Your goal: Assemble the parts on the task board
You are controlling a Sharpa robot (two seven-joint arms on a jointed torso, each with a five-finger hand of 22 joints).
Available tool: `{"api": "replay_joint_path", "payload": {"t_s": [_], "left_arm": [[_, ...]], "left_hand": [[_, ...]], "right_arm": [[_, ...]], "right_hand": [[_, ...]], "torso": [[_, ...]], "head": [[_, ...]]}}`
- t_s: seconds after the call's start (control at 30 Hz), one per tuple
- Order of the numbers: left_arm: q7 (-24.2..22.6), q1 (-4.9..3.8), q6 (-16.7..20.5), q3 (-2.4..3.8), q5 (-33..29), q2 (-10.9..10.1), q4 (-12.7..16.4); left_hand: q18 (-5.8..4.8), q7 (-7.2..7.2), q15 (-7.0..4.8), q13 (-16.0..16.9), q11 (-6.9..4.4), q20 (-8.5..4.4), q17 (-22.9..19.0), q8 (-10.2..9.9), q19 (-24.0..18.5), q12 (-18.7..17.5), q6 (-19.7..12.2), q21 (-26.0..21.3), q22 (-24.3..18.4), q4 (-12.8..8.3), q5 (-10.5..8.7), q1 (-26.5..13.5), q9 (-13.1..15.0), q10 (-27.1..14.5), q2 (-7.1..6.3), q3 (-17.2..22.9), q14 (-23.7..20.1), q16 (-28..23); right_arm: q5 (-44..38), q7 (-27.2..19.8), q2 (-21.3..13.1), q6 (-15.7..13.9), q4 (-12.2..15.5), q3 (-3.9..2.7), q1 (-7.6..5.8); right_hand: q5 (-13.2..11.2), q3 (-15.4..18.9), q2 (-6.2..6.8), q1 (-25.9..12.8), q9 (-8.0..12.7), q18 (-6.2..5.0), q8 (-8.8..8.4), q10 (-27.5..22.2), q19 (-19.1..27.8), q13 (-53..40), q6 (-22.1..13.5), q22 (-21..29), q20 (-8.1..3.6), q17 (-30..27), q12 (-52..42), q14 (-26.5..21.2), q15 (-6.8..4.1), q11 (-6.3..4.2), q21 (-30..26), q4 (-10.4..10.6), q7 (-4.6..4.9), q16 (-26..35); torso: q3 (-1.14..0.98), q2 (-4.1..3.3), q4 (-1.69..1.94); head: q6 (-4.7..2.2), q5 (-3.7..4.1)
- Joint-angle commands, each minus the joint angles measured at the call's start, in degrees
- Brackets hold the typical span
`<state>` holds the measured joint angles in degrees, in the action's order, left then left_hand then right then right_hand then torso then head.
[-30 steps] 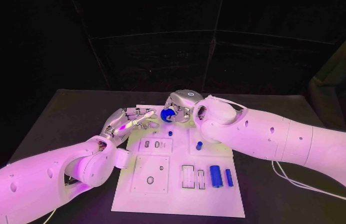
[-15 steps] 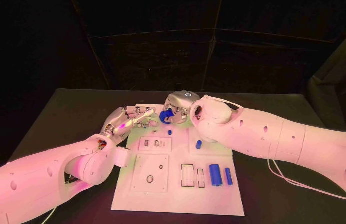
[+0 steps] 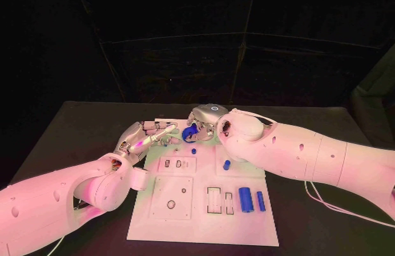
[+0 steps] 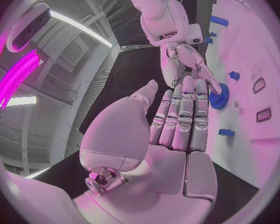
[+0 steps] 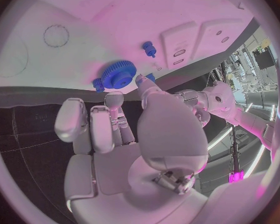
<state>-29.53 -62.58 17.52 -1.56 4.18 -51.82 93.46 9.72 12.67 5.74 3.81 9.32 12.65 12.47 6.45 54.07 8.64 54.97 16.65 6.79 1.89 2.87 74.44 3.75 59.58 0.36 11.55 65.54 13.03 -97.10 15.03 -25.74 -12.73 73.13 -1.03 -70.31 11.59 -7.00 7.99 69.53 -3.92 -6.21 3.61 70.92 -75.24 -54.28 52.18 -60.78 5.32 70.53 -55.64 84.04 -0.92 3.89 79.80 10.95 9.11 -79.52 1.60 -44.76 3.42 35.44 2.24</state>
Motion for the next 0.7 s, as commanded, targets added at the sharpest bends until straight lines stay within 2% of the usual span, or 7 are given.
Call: {"api": "replay_joint_path", "payload": {"t_s": [0.03, 0.43, 0.7], "left_arm": [[0.3, -0.10, -0.8, 0.03, 0.3, 0.0, 0.0], [0.3, -0.10, -0.8, 0.03, 0.3, 0.0, 0.0], [0.4, -0.10, -0.8, 0.03, 0.3, 0.0, -0.1]], "left_hand": [[0.74, 0.27, 0.51, -0.1, 0.13, 0.00, 0.1, -0.2, 0.5, -0.2, -0.3, -0.2, -0.1, -0.1, 0.03, 0.1, 0.0, -0.2, 0.65, 0.1, 0.0, -0.2], [0.74, 0.29, 0.53, -0.1, 0.16, 0.01, 0.1, -0.3, 0.5, -0.3, -0.3, -0.3, -0.1, -0.3, 0.03, 0.0, 0.0, -0.2, 0.60, 0.3, -0.1, -0.3], [0.74, 0.31, 0.53, -0.1, 0.17, 0.01, 0.2, -0.3, 0.5, -0.3, -0.3, -0.4, -0.1, -0.4, 0.03, 0.1, 0.0, -0.3, 0.61, 0.4, -0.1, -0.4]], "right_arm": [[0.7, -0.9, -0.3, 2.7, 0.4, 0.00, -0.11], [1.9, -1.6, -1.5, 3.7, 1.3, 0.04, -0.04], [1.8, -0.5, -1.4, 2.9, 0.7, 0.06, 0.06]], "right_hand": [[0.4, 1.5, -0.23, -0.5, -0.1, 0.53, 0.45, 0.1, 0.0, -0.5, 0.7, -0.1, 0.32, 0.1, -0.6, 2.3, 0.35, 0.01, -0.3, 0.8, -0.12, 0.3], [1.4, 4.3, -1.85, -1.2, -0.1, 0.63, 0.54, 1.7, -0.2, -3.2, 2.4, -0.6, 0.05, 0.7, -3.4, 2.4, 0.05, -0.33, -0.1, 2.7, -0.53, 0.0], [1.6, 5.7, -1.93, -1.0, 0.3, 0.64, -0.18, 1.2, -0.2, -2.9, 0.6, -0.5, 0.18, 0.8, -3.1, 2.4, 0.30, 0.05, -0.1, 3.4, -0.04, 0.0]], "torso": [[-0.02, -0.03, -0.05], [0.02, -0.02, -0.01], [0.04, -0.01, 0.04]], "head": [[0.11, -0.05], [0.37, -0.03], [0.47, 0.01]]}}
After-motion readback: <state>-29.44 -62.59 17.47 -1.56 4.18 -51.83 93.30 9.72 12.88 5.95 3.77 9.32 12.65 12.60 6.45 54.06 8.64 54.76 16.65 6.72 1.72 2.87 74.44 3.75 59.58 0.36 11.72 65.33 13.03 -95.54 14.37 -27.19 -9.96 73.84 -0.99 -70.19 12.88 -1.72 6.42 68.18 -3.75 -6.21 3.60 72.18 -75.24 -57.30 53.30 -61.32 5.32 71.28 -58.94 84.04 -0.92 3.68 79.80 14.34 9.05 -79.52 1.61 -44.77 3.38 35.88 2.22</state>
